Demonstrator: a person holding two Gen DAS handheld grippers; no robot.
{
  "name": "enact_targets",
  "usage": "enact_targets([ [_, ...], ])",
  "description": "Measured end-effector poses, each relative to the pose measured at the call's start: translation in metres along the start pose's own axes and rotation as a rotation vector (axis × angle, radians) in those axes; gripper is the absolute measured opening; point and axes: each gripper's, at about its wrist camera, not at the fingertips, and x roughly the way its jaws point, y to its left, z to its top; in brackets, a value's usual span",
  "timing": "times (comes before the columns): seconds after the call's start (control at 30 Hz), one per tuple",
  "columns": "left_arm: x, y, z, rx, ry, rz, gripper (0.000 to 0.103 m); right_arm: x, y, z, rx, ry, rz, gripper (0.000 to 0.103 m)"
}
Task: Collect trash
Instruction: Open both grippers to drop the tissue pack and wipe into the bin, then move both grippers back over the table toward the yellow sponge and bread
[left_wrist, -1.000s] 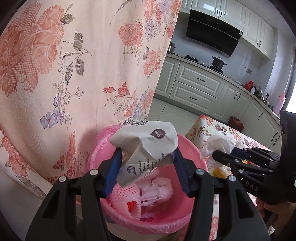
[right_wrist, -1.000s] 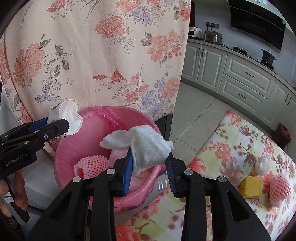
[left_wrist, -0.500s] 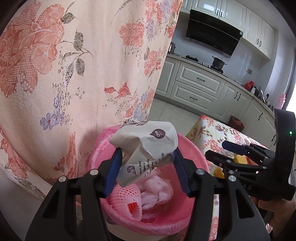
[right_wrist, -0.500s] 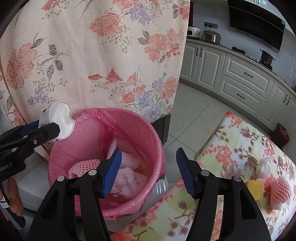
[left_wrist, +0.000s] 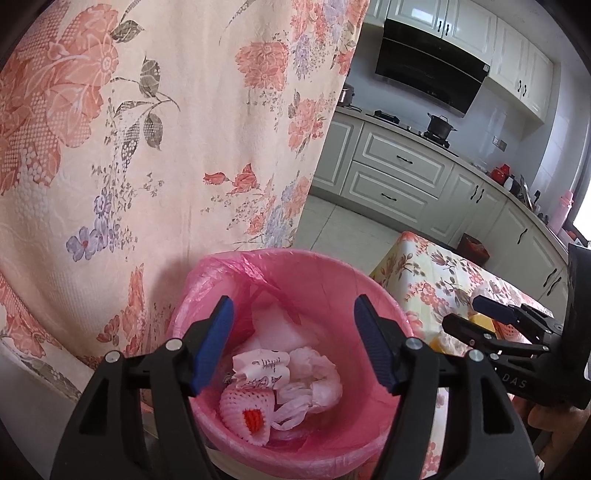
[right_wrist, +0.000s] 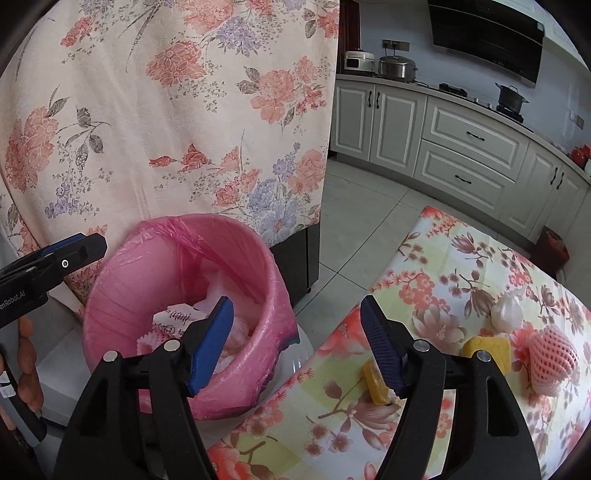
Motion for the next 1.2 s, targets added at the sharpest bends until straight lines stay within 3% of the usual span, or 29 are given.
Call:
enact_targets([
  [0.47,-0.007,-0.017,-0.004,0.026,-0.004,-0.031,0.065,-0.021,-0.035,-0.028,0.059,-0.013,-0.042,0.071],
  [1.2,-0.002,-0.089,-0.013,0.127,0.022,-0.109,0.065,-0.064,-0.14,-0.084,0.202,-0.016,-0.176,0.074],
])
